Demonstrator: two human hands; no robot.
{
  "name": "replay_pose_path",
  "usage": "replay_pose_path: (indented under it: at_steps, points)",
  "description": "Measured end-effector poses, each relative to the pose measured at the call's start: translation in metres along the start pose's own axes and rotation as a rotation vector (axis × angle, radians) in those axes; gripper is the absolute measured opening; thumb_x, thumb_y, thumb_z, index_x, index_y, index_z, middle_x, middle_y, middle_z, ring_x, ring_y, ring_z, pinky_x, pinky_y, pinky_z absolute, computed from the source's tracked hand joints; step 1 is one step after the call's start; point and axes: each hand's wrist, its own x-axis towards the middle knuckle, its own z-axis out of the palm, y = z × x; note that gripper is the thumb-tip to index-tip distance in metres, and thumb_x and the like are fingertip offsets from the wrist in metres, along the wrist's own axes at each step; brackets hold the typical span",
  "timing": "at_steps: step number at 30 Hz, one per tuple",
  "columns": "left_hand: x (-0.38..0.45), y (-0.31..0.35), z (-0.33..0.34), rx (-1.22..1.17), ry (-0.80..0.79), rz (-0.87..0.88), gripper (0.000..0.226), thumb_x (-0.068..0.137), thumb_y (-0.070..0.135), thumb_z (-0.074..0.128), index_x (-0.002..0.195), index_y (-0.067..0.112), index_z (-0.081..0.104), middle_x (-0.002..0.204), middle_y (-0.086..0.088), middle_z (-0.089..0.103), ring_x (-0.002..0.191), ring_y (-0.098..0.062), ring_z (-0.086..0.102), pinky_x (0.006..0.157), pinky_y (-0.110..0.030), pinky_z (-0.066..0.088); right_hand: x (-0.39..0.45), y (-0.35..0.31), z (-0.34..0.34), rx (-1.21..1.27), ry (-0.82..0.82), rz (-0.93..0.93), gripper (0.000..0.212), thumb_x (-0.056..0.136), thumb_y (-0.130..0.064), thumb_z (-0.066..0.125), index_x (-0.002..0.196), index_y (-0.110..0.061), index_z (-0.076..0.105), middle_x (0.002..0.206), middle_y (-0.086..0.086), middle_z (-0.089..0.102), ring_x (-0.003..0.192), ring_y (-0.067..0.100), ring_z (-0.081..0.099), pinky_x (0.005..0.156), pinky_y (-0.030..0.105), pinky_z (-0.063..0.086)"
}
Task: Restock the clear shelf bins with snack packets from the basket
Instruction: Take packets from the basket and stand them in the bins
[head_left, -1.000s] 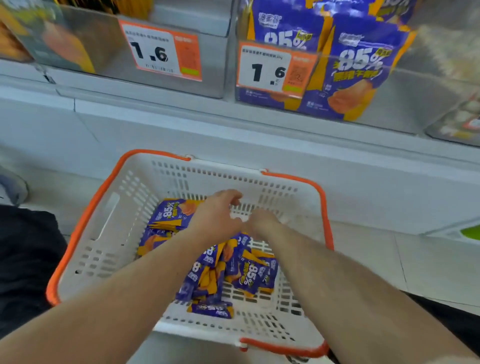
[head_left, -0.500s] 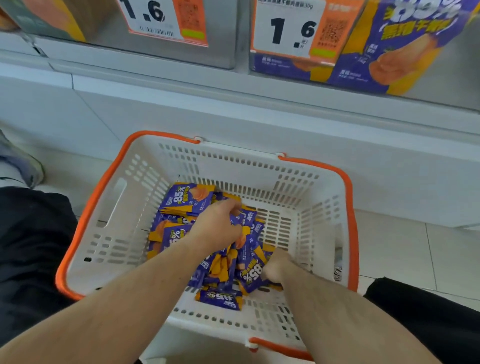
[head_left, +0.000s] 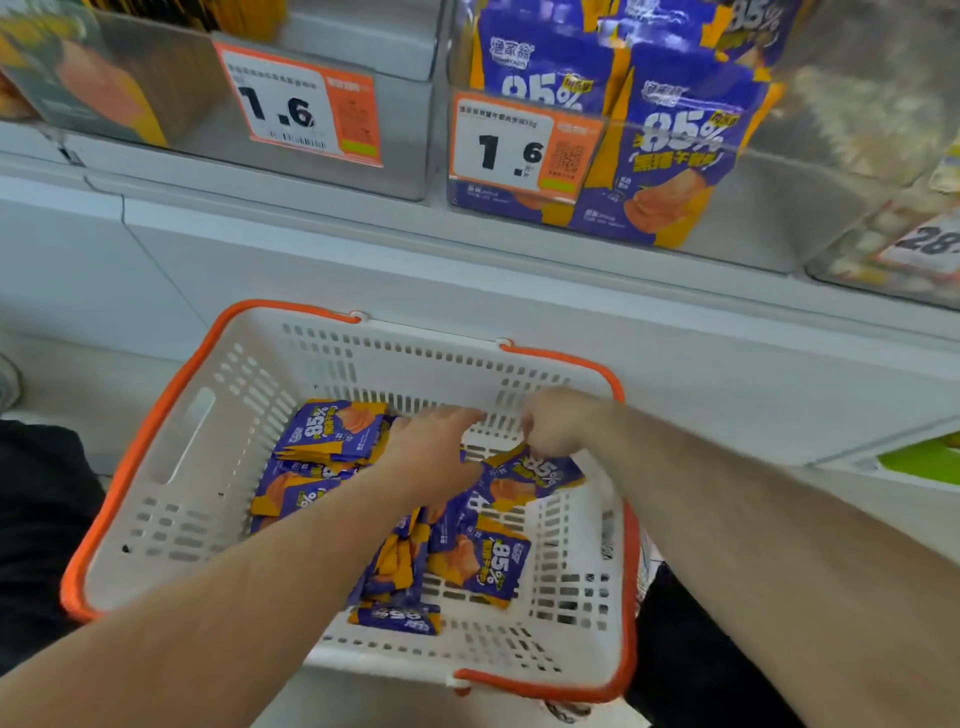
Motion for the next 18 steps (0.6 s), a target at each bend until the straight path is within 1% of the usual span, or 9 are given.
replay_pose_path:
  at_steps: [1,3,4,6,9,12,14,16,18]
  points:
    - [0.002,0.008,-0.006,-0.001,0.010,0.020,0.066,0.089,0.044,0.060,0.148,0.034,0.032,0.150,0.007,0.041,0.138,-0.020,0.037,0.114,-0.048,0.025,-0.012,-0.002,-0.016,-0.045,-0.001,-0.035,0.022,0.089,-0.016,0.061,0.108,-0.010,0.069,0.107,0.007,0.066,0.096,0.024,0.061,0.075,0.032,0.049]
    - [0.003,0.023,-0.021,-0.131,0.021,0.062,0.059,0.088,0.042,0.062,0.143,0.035,0.041,0.138,0.009,0.053,0.126,-0.017,0.050,0.108,-0.042,0.035,-0.037,-0.008,-0.044,-0.093,0.006,-0.096,0.020,0.089,-0.020,0.065,0.106,-0.011,0.070,0.101,0.004,0.065,0.091,0.022,0.060,0.070,0.030,0.045]
    - [0.002,0.031,-0.029,-0.250,0.032,0.092,0.047,0.089,0.036,0.063,0.135,0.034,0.051,0.124,0.010,0.059,0.112,-0.013,0.057,0.098,-0.034,0.042,-0.049,-0.009,-0.056,-0.097,0.020,-0.122,0.016,0.088,-0.020,0.066,0.101,-0.011,0.070,0.092,0.002,0.063,0.083,0.019,0.057,0.065,0.029,0.042]
    - [0.000,0.045,-0.042,-0.464,0.103,0.159,0.022,0.090,0.020,0.064,0.110,0.030,0.068,0.095,0.013,0.062,0.081,-0.002,0.058,0.073,-0.019,0.043,-0.070,-0.010,-0.076,-0.101,0.080,-0.149,0.009,0.088,-0.020,0.066,0.085,-0.012,0.065,0.073,0.000,0.054,0.065,0.014,0.047,0.054,0.026,0.035]
    - [-0.005,0.061,-0.058,-0.755,0.243,0.177,0.017,0.088,0.006,0.065,0.087,0.020,0.072,0.074,0.013,0.066,0.061,0.006,0.056,0.059,-0.012,0.041,-0.092,-0.001,-0.101,-0.049,0.211,-0.126,0.029,0.088,-0.027,0.068,0.067,-0.013,0.053,0.064,0.002,0.047,0.061,0.019,0.043,0.053,0.028,0.032]
    - [-0.010,0.078,-0.070,-1.048,0.284,0.149,0.022,0.087,-0.002,0.065,0.082,0.019,0.069,0.073,0.012,0.070,0.059,0.002,0.063,0.056,-0.011,0.046,-0.111,0.012,-0.114,-0.002,0.284,-0.063,0.033,0.084,-0.039,0.073,0.068,-0.014,0.057,0.070,0.003,0.055,0.066,0.022,0.050,0.056,0.029,0.037]
    - [-0.011,0.089,-0.076,-1.141,0.289,0.139,0.020,0.088,-0.001,0.067,0.084,0.018,0.069,0.077,0.008,0.072,0.065,-0.002,0.066,0.062,-0.015,0.050,-0.122,0.019,-0.117,0.076,0.284,-0.035,0.029,0.085,-0.038,0.072,0.072,-0.016,0.060,0.071,0.004,0.057,0.065,0.024,0.051,0.053,0.028,0.039]
    - [-0.011,0.098,-0.084,-1.050,0.316,0.163,0.017,0.088,0.006,0.068,0.084,0.022,0.068,0.084,0.005,0.073,0.072,-0.005,0.066,0.069,-0.021,0.050,-0.133,0.024,-0.120,0.095,0.322,-0.027,0.026,0.089,-0.036,0.069,0.082,-0.011,0.062,0.075,0.008,0.059,0.065,0.026,0.052,0.052,0.028,0.039]
    - [-0.006,0.108,-0.095,-0.781,0.356,0.219,0.011,0.087,0.018,0.070,0.084,0.027,0.065,0.086,0.006,0.071,0.073,-0.005,0.063,0.070,-0.024,0.046,-0.147,0.027,-0.127,0.033,0.359,0.007,0.026,0.091,-0.034,0.066,0.084,-0.010,0.060,0.081,0.011,0.061,0.070,0.026,0.055,0.055,0.029,0.041]
